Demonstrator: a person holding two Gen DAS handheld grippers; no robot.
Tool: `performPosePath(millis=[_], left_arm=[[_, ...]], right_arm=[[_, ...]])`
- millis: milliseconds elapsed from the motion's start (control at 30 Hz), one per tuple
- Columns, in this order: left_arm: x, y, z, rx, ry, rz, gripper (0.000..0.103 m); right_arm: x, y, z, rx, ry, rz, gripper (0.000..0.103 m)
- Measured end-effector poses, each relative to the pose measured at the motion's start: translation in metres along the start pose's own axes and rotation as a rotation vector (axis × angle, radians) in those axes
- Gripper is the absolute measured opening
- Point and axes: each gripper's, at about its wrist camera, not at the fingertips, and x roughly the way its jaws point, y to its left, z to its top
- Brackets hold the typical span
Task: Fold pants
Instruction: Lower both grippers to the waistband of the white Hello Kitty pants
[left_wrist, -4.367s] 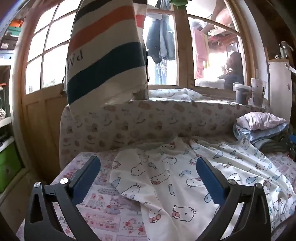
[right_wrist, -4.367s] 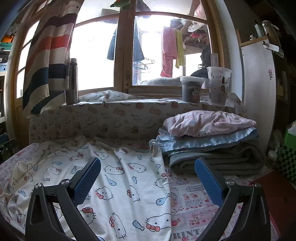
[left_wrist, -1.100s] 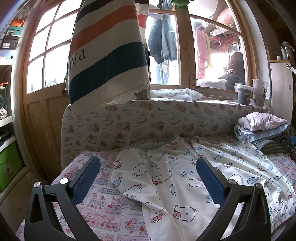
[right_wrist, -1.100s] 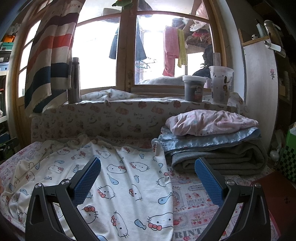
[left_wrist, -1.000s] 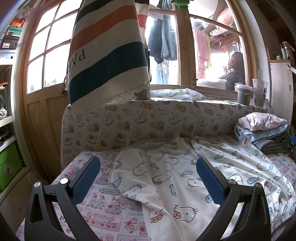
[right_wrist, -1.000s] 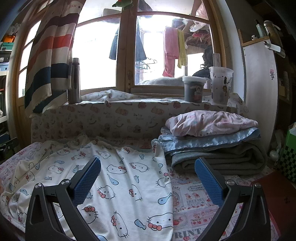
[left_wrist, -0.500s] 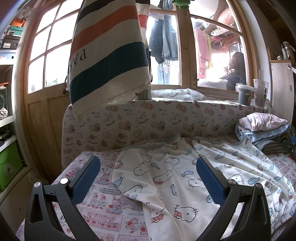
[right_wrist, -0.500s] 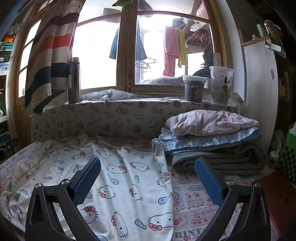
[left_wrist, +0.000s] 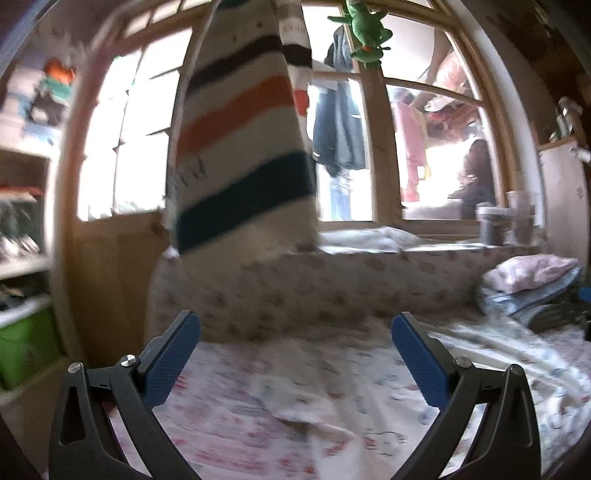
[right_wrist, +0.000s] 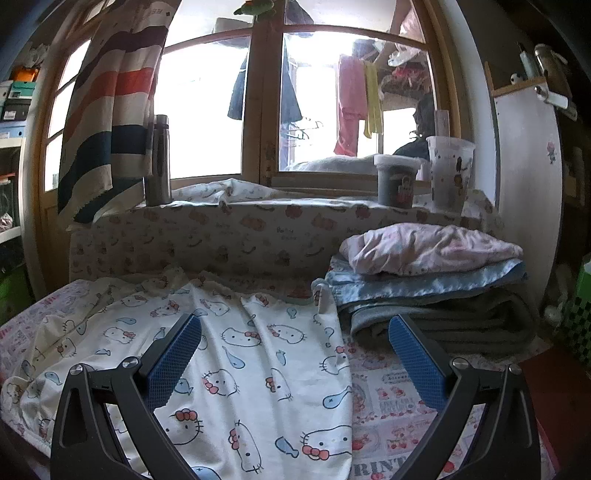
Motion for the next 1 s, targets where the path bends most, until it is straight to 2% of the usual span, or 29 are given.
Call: performPosePath(millis=[33,167,400,500,667,767,900,1000], left_arm=[[-0.001,0.001,0.003,0.004,0.008,-0.001,0.103],[-0.004,0.011,0.013,-0.053,0.059,-0.083,0.103],[-0.003,0.016,0.03,-0.051,0.045,-0.097,0.103],[0.006,0.012,0.041,-0.01,0.026,-0.084,0.103],[0.042,0.003,0.057,0.061,0.056,-0.116,0.103],[0.072,-0.002,0.065,0.102,0.055,-0.055,0.103],[0.116,0.008,0.081,0.017,0.116,-0.075,0.103],[0.14,0.014,0.082,0.004,0.188,-0.064,0.103]], right_arm=[[-0.001,0.002,0.0,-0.007,-0.007,-0.021,0.102],[-0.011,0.014,0.004,-0.03,-0.042,-0.076,0.102],[-0.021,0.043,0.04,-0.124,-0.046,0.033,0.102],[-0.015,0.055,0.054,-0.135,-0.044,0.086,0.102],[0.004,0.074,0.075,-0.095,0.03,0.155,0.102],[0.013,0.096,0.092,-0.131,0.054,0.128,0.102],[0.029,0.122,0.118,-0.136,0.101,0.112,0.102],[0.047,0.135,0.136,-0.131,0.103,0.152,0.102]])
